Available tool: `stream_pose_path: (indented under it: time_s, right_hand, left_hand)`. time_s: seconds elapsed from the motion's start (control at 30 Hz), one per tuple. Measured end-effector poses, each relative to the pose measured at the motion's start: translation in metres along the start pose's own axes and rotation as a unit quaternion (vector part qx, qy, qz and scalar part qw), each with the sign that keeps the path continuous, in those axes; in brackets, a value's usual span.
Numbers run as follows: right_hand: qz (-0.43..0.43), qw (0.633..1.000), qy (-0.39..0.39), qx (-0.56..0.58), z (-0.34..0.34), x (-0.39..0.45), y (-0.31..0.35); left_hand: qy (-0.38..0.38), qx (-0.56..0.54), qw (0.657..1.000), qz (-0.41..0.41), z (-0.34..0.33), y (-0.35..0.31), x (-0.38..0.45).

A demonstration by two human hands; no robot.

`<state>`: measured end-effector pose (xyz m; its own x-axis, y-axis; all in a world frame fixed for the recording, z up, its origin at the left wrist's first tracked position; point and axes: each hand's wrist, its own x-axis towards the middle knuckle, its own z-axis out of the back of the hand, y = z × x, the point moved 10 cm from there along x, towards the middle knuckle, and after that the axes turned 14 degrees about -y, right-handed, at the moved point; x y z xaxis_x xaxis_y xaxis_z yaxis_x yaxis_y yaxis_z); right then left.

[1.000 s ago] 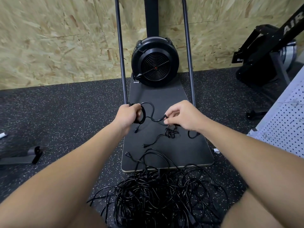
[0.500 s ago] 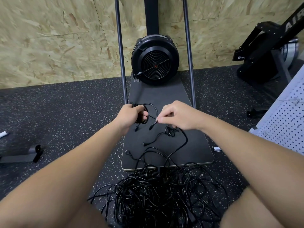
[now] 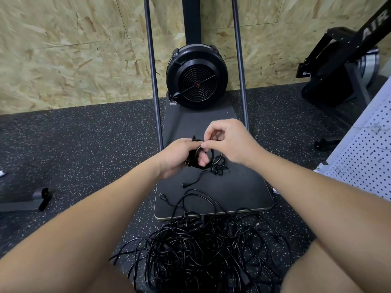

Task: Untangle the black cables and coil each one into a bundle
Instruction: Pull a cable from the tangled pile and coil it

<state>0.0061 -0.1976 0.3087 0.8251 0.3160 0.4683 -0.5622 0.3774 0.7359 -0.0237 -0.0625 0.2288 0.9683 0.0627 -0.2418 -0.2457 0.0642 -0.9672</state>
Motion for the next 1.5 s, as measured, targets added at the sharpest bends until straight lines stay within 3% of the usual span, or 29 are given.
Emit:
stream_pose_path:
  time_s: [0.17, 0.37, 0.47, 0.6, 0.67, 0.77, 0.9, 1.03, 1.13, 1.33, 1.5]
  right_hand:
    - [-0.036, 0.997, -0.063, -0.005, 0.012, 0.003, -0.017]
    - [-0.089, 0.994, -0.052, -0.017, 0.008, 0.0, -0.04]
    - [-0.177, 0.982, 0.058, -0.042, -0.015, -0.01, -0.073]
    - [-0.273, 0.916, 0.291, -0.044, -0.056, -0.062, -0.101]
    - [-0.264, 0.906, 0.33, -0.03, -0.066, -0.075, -0.097]
    - [-0.245, 0.925, 0.289, -0.031, -0.068, -0.065, -0.1]
    - [-0.194, 0.939, 0.258, -0.12, -0.059, -0.049, -0.108]
    - [-0.174, 0.926, 0.317, -0.109, -0.061, -0.055, -0.097]
    - [-0.134, 0.913, 0.35, -0.162, -0.063, -0.062, -0.097]
    - [-0.03, 0.932, 0.293, -0.214, -0.057, -0.042, -0.079]
    - [0.039, 0.973, 0.17, -0.15, -0.043, -0.02, -0.026]
  left_hand:
    - [0.008, -0.071, 0.997, 0.008, -0.005, -0.007, -0.002]
    - [-0.014, -0.08, 0.997, -0.012, -0.001, -0.007, 0.001]
    - [-0.062, -0.064, 0.995, -0.039, 0.01, -0.011, 0.006]
    - [-0.105, -0.115, 0.986, -0.062, 0.021, -0.021, 0.006]
    - [-0.129, -0.146, 0.979, -0.06, 0.029, -0.023, 0.007]
    - [-0.17, -0.184, 0.967, -0.052, 0.042, -0.022, 0.007]
    - [-0.231, -0.246, 0.941, -0.025, 0.067, -0.008, 0.013]
    - [-0.276, -0.285, 0.918, -0.002, 0.084, 0.002, 0.015]
    - [-0.291, -0.289, 0.912, 0.005, 0.091, 0.005, 0.017]
    - [-0.295, -0.162, 0.941, -0.009, 0.091, 0.006, 0.021]
    - [-0.181, -0.043, 0.982, -0.025, 0.056, -0.003, 0.017]
